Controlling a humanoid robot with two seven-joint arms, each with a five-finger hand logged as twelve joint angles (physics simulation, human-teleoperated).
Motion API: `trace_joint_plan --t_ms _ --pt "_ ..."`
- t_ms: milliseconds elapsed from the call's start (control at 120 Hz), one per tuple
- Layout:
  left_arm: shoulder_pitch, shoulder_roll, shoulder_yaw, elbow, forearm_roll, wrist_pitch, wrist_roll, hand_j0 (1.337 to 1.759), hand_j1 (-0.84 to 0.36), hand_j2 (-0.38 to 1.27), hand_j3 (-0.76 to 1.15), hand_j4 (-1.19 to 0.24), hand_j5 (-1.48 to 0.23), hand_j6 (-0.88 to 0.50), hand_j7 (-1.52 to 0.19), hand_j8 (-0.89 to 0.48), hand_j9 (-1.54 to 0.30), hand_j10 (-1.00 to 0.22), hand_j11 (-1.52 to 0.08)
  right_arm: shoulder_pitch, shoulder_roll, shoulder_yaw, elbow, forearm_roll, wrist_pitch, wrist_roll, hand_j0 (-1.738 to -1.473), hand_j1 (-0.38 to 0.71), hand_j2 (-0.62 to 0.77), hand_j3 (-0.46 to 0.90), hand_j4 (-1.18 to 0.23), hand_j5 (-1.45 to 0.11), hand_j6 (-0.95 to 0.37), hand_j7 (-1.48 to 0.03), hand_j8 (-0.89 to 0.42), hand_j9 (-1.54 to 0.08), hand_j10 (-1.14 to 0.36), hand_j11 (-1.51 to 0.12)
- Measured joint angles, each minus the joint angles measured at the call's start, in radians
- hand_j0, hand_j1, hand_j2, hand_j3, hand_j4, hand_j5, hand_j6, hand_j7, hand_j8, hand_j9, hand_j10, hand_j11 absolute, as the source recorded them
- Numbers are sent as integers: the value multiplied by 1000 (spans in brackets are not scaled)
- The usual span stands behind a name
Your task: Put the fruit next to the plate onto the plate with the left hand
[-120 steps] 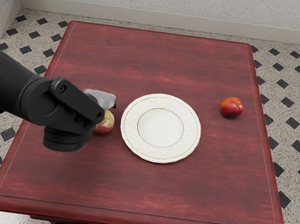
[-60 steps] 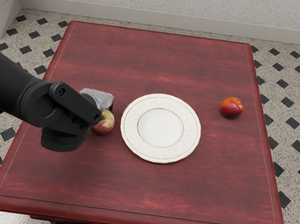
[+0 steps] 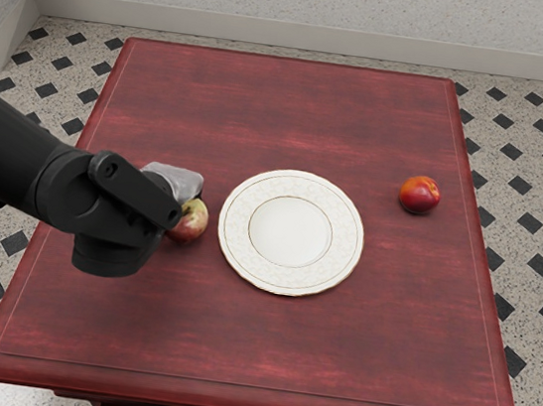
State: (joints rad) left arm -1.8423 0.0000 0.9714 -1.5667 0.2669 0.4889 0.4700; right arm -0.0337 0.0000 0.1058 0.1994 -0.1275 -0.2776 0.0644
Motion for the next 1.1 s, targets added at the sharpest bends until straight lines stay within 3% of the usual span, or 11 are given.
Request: trace_joint_plan --t_ms 117,267,567,1100 --pt "0 0 2 1 0 -3 -1 1657 -233 97 0 -400 -631 -455 -631 -477 -631 -477 -631 0 0 0 0 0 0 0 -1658 -318 -5 0 -26 -34 -26 -33 -26 -34 -26 -33" --pt "0 0 3 0 2 -7 -1 1654 -350 143 0 -298 -728 -354 -730 -529 -730 -530 -730 0 0 0 0 0 0 0 -1658 -318 -5 0 -26 -34 -26 -34 -26 -34 -26 -34" --pt "-11 0 3 1 4 -19 -3 1647 -410 127 0 -159 -891 -235 -886 -614 -891 -615 -893 0 0 0 0 0 0 0 -1658 -318 -5 0 -26 -34 -26 -33 -26 -34 -26 -34" --pt "-149 0 -19 -3 -12 -27 -8 1647 -380 115 0 -153 -932 -256 -914 -638 -922 -639 -926 0 0 0 0 0 0 0 -1658 -318 -5 0 -26 -34 -26 -33 -26 -34 -26 -33"
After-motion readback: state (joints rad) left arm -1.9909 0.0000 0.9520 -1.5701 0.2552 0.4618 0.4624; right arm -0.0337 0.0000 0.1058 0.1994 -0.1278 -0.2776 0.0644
